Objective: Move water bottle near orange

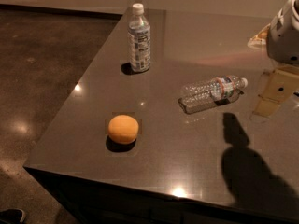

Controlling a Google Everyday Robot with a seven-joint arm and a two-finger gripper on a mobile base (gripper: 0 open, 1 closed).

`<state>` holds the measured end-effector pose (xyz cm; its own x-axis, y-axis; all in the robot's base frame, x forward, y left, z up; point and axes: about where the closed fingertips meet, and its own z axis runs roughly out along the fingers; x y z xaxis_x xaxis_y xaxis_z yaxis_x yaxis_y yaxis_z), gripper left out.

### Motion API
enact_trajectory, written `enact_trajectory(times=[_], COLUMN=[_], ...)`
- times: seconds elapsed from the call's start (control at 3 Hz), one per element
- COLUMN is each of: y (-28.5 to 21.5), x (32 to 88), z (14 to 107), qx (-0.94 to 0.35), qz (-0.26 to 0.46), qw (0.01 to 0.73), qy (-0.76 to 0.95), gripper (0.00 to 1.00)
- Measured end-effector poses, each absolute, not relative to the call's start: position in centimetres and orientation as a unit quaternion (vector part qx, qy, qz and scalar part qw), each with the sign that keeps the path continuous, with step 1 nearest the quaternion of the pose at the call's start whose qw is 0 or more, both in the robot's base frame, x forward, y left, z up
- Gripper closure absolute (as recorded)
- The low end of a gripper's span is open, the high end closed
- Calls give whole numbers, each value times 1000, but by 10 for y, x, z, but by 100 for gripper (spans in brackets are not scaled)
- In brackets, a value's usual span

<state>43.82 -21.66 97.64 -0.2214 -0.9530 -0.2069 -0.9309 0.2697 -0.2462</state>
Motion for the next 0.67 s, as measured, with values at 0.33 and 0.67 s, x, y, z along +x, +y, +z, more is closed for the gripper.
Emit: enact_trajectory(times=[0.33,0.67], y=[-215,-206], x=[438,445], z=[978,972], qx=[-605,-618], qz=[-34,-18], qw=[159,145], qy=[780,772], gripper=[0,0])
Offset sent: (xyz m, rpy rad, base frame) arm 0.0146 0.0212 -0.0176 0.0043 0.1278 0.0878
